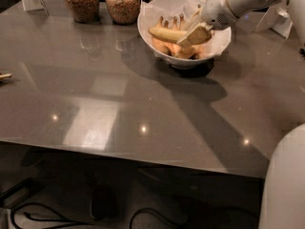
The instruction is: Pick banana from white bowl
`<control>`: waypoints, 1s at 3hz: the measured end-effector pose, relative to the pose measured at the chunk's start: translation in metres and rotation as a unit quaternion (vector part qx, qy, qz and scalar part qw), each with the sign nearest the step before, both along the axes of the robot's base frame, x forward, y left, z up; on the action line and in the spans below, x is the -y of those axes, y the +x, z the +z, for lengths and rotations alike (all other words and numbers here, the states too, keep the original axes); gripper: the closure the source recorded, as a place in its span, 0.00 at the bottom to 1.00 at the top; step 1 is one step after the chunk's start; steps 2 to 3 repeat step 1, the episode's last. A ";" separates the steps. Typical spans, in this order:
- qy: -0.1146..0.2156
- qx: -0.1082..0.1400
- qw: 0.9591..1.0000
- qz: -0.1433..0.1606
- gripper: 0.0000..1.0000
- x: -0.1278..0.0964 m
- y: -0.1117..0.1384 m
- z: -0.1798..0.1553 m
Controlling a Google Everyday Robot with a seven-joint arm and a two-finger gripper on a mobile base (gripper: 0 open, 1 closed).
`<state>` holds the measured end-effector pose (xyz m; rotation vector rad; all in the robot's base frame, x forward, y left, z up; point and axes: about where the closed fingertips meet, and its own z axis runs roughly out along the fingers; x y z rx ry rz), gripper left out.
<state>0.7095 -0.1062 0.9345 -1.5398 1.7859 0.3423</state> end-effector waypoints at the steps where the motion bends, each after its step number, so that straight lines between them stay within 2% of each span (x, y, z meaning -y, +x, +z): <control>1: 0.003 0.025 1.000 0.015 1.00 0.012 -0.015 0.025; 3: 0.003 0.025 1.000 0.015 1.00 0.012 -0.015 0.025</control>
Offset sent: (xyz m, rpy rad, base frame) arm 0.0000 0.0000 0.0000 0.0000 0.0000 0.0000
